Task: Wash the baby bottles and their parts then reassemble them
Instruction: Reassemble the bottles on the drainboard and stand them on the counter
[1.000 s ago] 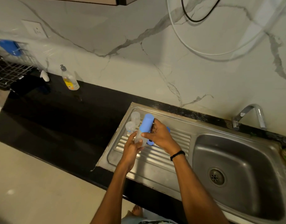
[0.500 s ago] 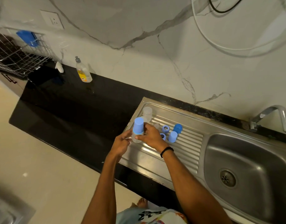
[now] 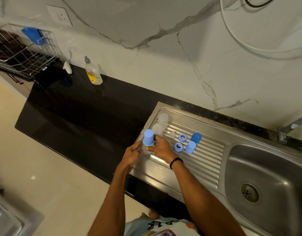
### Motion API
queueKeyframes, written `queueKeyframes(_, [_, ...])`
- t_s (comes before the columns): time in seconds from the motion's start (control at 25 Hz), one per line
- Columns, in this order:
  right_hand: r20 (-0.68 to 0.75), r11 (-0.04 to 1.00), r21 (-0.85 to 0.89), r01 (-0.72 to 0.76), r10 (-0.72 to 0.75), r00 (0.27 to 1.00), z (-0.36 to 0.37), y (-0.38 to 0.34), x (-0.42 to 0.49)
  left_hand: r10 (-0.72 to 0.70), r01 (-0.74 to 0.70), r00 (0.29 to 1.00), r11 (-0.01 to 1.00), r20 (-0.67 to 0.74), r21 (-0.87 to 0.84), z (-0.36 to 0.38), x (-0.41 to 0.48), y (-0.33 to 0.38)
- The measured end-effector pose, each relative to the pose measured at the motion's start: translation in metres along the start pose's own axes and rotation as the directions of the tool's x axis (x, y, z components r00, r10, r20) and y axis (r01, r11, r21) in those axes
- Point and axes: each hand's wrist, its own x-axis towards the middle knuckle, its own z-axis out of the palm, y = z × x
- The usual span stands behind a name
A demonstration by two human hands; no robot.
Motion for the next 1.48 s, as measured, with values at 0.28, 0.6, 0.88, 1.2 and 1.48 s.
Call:
queueKeyframes(0.28, [0.03,0.999,0.029,-0.026,0.026,0.999,0.006,0.011,0.002,-0.018,0.018,1.0,1.0,0.013,0.005,0.004,0.003,-0.008])
queueKeyframes(0.6, [0.015,0.999,0.046,-0.005,0.004,1.0,0.007,0.003,0.01,0.026,-0.026,0.999,0.999,-0.023,0.022,0.003,0.005,0.001])
queueKeyframes(0.88, [0.067,0.998,0.024,0.051,-0.053,0.996,0.03,-0.026,0.034,0.076,-0.078,0.991,0.997,-0.109,-0.016,-0.029,0.012,0.007])
queueKeyframes(1.2, [0.162,0.999,-0.002,0.045,-0.044,0.986,0.079,-0.062,0.08,0.023,-0.048,0.964,0.995,-0.263,-0.087,-0.083,0.029,0.001])
queueKeyframes(1.48, [0.194,1.0,-0.009,0.02,-0.018,0.981,0.108,-0.077,0.108,0.023,-0.056,0.933,0.995,-0.358,-0.083,-0.109,0.046,-0.005])
